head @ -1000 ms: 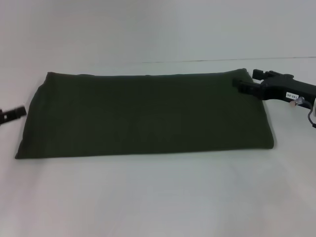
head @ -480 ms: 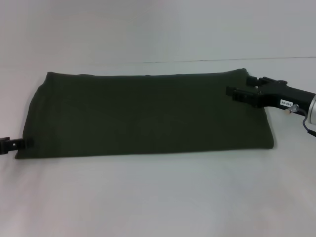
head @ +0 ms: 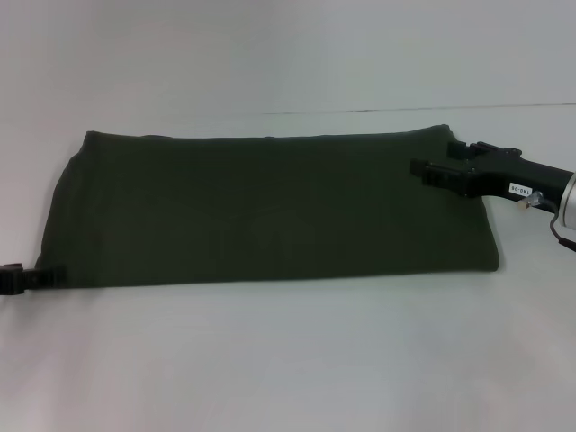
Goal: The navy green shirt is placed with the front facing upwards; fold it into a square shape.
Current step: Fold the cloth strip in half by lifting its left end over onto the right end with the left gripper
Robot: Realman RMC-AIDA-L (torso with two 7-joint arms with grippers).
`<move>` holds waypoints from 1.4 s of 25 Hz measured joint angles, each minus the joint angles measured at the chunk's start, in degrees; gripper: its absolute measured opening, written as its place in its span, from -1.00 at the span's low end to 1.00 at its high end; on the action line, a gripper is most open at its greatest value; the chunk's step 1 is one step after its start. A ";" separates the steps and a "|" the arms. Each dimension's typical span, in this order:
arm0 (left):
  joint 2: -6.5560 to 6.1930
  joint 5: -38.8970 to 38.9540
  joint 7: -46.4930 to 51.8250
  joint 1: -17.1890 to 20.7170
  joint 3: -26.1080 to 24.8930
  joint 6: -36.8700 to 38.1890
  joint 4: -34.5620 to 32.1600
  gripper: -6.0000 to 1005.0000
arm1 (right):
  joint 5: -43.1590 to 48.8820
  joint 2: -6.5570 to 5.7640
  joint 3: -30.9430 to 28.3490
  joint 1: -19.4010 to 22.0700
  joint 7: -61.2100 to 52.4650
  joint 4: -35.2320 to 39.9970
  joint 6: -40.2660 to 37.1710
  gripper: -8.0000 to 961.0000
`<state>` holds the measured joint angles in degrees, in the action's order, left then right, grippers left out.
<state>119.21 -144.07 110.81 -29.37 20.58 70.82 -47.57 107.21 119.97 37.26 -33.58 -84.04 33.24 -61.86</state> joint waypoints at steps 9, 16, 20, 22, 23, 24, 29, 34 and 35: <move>0.07 -0.14 0.29 -0.38 0.53 -0.28 0.58 0.44 | 0.03 0.00 0.00 -0.30 0.00 -0.02 0.31 0.75; -0.44 -2.05 1.54 -1.42 0.39 -2.16 2.31 0.40 | 0.03 -0.08 0.00 -0.34 -0.35 -0.02 0.43 0.74; -0.59 -2.20 1.57 -1.50 0.18 -2.56 2.43 0.26 | 0.07 -0.10 0.00 -0.31 -0.38 -0.02 0.43 0.74; -0.71 -2.21 1.58 -1.50 -0.04 -2.60 2.44 0.03 | 0.11 -0.10 0.00 -0.30 -0.40 -0.02 0.43 0.74; -0.73 -2.21 1.57 -1.50 -0.04 -2.62 2.46 -0.09 | 0.12 -0.10 0.00 -0.29 -0.43 -0.02 0.43 0.74; -0.73 -2.21 1.57 -1.50 -0.04 -2.62 2.46 -0.12 | 0.12 -0.10 0.00 -0.27 -0.46 -0.02 0.42 0.74; -0.74 -2.09 1.21 -1.55 0.32 -2.53 2.49 -0.30 | 0.04 -0.09 0.00 -0.07 -0.50 -0.02 0.33 0.74; -0.86 -1.81 1.01 -1.89 0.41 -2.03 2.92 -0.48 | 0.00 -0.09 0.00 0.09 -0.51 -0.02 0.27 0.74; -0.90 -1.75 0.99 -1.94 0.43 -2.00 3.02 -0.52 | 0.00 -0.09 0.00 0.13 -0.51 -0.02 0.27 0.74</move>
<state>118.32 -145.82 111.79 -31.31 21.01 68.82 -44.55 107.22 119.88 37.26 -33.45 -84.55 33.22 -61.59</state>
